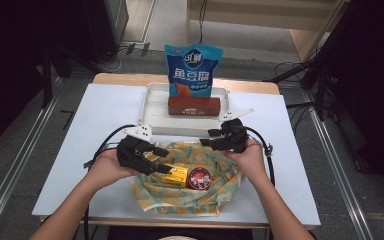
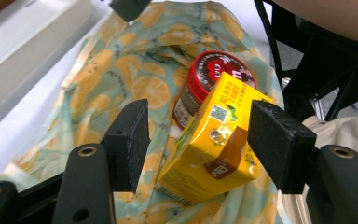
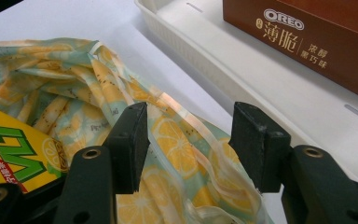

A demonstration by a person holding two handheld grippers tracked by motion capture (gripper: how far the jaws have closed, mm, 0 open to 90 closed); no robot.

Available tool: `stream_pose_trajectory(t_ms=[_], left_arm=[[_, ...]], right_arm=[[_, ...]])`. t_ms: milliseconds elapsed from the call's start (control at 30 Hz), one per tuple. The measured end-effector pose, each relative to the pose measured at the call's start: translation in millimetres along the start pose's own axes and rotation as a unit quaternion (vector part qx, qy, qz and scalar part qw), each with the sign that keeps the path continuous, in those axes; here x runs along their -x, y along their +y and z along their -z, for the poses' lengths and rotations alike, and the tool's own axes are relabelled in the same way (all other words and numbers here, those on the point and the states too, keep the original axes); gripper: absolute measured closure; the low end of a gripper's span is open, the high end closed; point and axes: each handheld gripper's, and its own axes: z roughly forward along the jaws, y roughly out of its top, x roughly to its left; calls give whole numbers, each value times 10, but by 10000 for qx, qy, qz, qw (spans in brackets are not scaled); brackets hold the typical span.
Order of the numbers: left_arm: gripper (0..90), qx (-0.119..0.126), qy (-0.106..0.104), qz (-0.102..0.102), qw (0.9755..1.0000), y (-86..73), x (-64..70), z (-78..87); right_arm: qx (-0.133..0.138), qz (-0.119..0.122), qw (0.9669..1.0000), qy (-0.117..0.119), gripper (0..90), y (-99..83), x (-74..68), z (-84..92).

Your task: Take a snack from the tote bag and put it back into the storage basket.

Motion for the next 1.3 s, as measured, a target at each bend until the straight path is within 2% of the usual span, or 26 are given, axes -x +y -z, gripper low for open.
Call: stream_pose_trajectory(t_ms=[200,300,400,700,933,1067,1200,1300], left_arm=[[393,2,-129,-197,9997,-27,34,-67],[391,-7,-195,-157,9997,-28,41,-101],[390,-17,-225,-202,9995,-25,60,-115],[386,-253,-246,-344,9988,-45,111,-226],[367,-281,-322,-278,9987,-79,93,-270],[374,-348,-231,-388,9984,-92,106,-300],[375,-298,-342,-323,9984,-118,71,-314],[369,-285,-445,-187,9984,-147,40,-350]], right_arm=[[-15,26,10000,12,470,-5,21,6],[-6,-7,10000,8,469,-5,30,11],[5,14,10000,14,469,-4,28,14],[97,-24,9999,92,464,2,41,33],[137,10,9998,118,447,4,52,15],[135,0,9998,117,447,6,53,0],[113,9,9999,118,446,7,53,-10],[74,1,9998,170,446,3,52,-24]])
